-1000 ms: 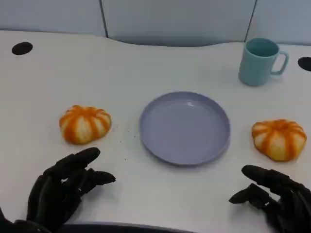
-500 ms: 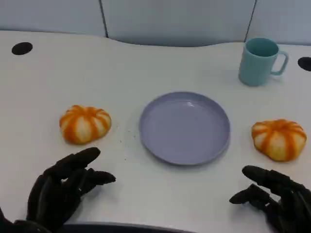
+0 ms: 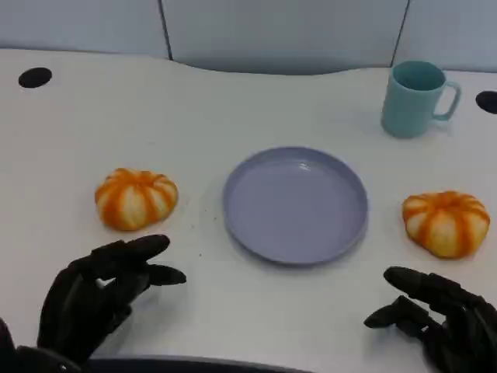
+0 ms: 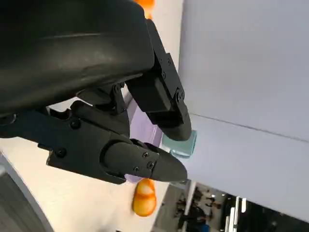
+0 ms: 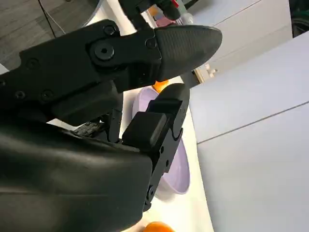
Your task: Grasp the bread from the table and place it into the plate.
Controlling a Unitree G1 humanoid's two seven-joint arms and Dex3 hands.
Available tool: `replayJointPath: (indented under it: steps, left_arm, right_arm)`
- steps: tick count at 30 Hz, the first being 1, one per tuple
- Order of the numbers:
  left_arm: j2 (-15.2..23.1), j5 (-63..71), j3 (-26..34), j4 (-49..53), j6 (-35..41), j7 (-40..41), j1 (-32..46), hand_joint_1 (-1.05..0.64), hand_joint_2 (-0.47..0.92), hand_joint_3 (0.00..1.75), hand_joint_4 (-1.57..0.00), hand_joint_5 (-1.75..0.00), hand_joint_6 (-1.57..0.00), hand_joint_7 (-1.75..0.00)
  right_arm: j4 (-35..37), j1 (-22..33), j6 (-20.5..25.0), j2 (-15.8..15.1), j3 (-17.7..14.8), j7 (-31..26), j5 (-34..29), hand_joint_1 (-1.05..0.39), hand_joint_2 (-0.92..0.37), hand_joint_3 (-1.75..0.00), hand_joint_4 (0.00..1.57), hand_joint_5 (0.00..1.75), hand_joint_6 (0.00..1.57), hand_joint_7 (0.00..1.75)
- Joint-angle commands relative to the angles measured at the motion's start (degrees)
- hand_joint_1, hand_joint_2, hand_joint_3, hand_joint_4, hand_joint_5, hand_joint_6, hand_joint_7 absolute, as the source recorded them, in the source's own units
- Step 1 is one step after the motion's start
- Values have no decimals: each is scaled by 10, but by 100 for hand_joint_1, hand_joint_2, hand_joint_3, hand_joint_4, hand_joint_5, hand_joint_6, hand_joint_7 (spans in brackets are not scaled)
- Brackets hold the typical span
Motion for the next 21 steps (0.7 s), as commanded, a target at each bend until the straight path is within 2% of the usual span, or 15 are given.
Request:
replayJointPath:
  steps: [1,6,11,14,19,21]
  left_arm:
    - [28,59,-27,-61,-50,52,16,-64,92,25,-27,-123,-82,0]
    - [49,125,-50,-98,-111,121,9,-59,92,27,-16,-124,-69,0]
    - [93,216,-63,-124,-154,206,-13,-58,92,36,-3,-117,-52,0]
    - [126,296,-71,-132,-170,275,-29,-56,92,40,0,-111,-44,0]
    - [198,477,-99,-164,-160,411,-55,-57,92,46,0,-81,-25,-1]
    - [222,527,-115,-190,-127,432,-58,-61,92,48,0,-52,-14,-3]
  right_arm:
    - [-2,4,1,-5,-1,-1,3,-76,-92,-28,62,104,100,6]
    - [6,0,-6,-7,-2,3,2,-77,-92,-29,62,104,99,6]
    - [2,1,3,-6,-1,0,4,-76,-92,-28,62,104,100,6]
    - [3,1,-2,-6,-1,-2,1,-76,-92,-28,62,104,99,6]
    - [1,2,3,-3,-1,-4,4,-76,-92,-27,62,104,100,6]
    - [6,-1,1,-3,-2,-1,5,-76,-92,-27,62,104,101,6]
